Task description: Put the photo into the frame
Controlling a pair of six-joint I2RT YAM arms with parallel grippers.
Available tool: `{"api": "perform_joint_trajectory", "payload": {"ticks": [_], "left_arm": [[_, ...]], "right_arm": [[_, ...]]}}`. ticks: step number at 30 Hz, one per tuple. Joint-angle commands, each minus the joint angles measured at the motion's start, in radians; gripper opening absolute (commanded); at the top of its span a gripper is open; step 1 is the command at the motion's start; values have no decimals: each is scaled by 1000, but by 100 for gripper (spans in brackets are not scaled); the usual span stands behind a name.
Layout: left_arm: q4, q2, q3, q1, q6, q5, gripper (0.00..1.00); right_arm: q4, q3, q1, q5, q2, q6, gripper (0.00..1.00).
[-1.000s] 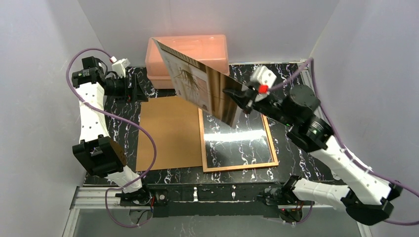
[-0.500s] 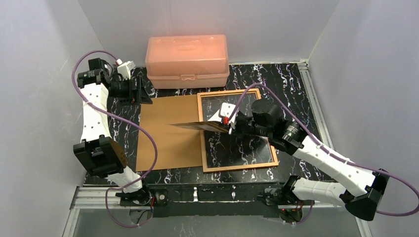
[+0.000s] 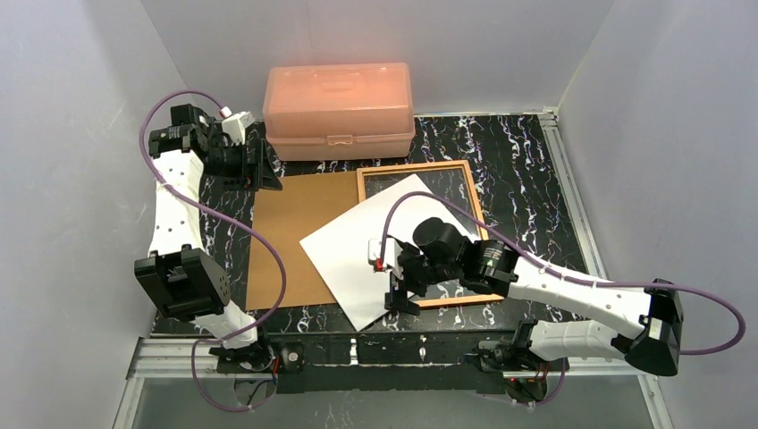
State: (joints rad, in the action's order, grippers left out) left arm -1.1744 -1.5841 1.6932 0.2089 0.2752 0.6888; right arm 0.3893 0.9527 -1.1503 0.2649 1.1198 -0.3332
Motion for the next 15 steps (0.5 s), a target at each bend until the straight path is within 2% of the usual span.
{"api": "perform_joint_trajectory", "payload": {"ticks": [1, 3, 6, 8, 10, 13, 15], "left_arm": [[-5, 25, -14, -16, 2, 1, 78], [-4, 20, -23, -25, 6, -2, 78], [7, 23, -66, -63, 22, -18, 78], [28, 22, -109, -104, 33, -38, 78], [58, 16, -157, -157, 47, -72, 78], [112, -17, -204, -250, 68, -116, 78], [132, -74, -196, -291, 73, -115, 78]], "right_arm": [[3, -16, -16, -14, 1, 175, 99], [-39, -39, -16, -82, -12, 277, 99], [-52, -48, -10, -348, -5, 524, 99], [-6, -33, 24, -451, 29, 695, 99], [31, -25, 92, -419, 66, 821, 99], [10, -66, 216, -247, 79, 975, 99], [-4, -107, 258, -189, 67, 1047, 99]]}}
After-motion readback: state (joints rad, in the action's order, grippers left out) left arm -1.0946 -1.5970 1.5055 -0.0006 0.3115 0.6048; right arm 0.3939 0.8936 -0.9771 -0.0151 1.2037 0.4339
